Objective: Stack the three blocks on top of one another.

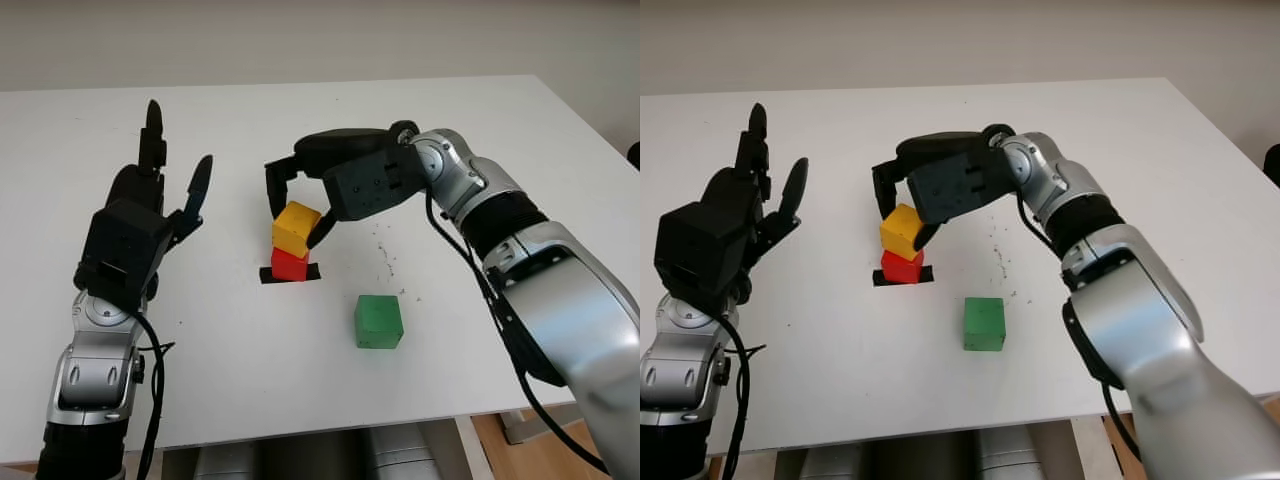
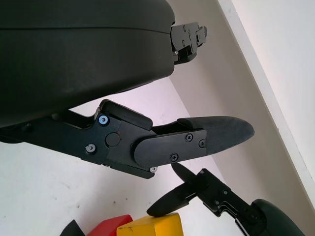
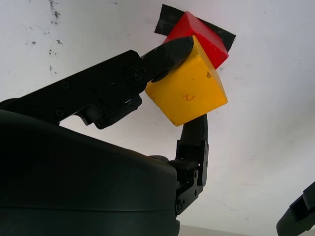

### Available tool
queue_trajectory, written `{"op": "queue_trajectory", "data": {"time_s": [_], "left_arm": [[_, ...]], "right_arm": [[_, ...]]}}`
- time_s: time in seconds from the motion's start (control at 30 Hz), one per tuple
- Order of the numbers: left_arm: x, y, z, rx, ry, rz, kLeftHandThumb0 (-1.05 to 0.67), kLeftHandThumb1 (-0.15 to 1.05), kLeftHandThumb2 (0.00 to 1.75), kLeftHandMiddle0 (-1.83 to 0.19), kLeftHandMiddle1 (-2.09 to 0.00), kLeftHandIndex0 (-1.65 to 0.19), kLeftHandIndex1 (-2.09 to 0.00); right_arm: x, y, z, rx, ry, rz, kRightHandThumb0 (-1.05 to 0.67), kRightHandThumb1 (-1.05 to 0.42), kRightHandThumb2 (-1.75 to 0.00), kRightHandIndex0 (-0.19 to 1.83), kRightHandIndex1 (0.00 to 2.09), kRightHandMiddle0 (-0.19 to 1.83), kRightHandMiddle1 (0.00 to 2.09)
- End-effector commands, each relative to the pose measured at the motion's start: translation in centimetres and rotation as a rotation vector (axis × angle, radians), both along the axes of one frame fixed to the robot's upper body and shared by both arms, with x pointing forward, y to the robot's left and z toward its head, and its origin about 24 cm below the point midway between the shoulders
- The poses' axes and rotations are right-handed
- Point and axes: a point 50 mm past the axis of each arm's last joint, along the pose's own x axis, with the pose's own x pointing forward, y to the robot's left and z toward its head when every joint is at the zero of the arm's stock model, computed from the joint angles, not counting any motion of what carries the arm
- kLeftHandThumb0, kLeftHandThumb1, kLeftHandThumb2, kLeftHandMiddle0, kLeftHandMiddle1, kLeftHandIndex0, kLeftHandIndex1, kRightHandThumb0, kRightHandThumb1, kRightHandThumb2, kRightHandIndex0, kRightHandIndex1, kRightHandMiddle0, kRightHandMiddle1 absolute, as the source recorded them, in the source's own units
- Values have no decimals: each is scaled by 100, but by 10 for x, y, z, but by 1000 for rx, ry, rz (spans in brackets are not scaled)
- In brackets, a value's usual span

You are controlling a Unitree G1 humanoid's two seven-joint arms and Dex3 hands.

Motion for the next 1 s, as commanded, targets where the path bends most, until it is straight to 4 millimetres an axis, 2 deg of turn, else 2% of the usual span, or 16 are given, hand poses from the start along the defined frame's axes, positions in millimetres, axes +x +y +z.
{"op": "queue_trajectory", "data": {"time_s": [0.0, 0.57, 0.6, 0.67, 0.73, 0.83, 0.97], "left_arm": [[-2, -1, 4, 6, -27, 0, -77, 105, 59, 19, -2, 19, -5], [-2, -3, 2, -11, -26, -11, -76, 105, 59, 19, 0, 19, -5], [-2, -3, 2, -9, -28, -10, -76, 105, 59, 19, 0, 19, -5], [-2, -3, 2, -4, -29, -8, -76, 105, 59, 19, 0, 19, -5], [-2, -3, 1, 0, -26, -6, -75, 105, 59, 19, 0, 19, -5], [-2, -3, 1, -6, -28, -10, -75, 105, 59, 19, -1, 19, -5], [-2, -3, 1, -12, -28, -14, -75, 105, 58, 19, -1, 19, -5]], "right_arm": [[0, 6, 10, -5, -28, 18, -41, -94, -5, 26, 5, 39, 159], [0, 7, 7, -44, -30, 20, -45, -94, -5, 28, 6, 34, 152], [0, 7, 7, -54, -29, 19, -47, -93, -5, 26, 5, 28, 147], [0, 6, 6, -72, -19, 15, -55, -90, -5, 20, 3, 16, 122], [0, 5, 6, -66, -11, 15, -62, -88, -5, 14, 3, 10, 89], [0, 4, 6, -48, -3, 14, -66, -88, -6, 8, 3, 7, 62], [0, 4, 6, -20, 6, 20, -72, -90, -6, 3, 3, 1, 37]]}}
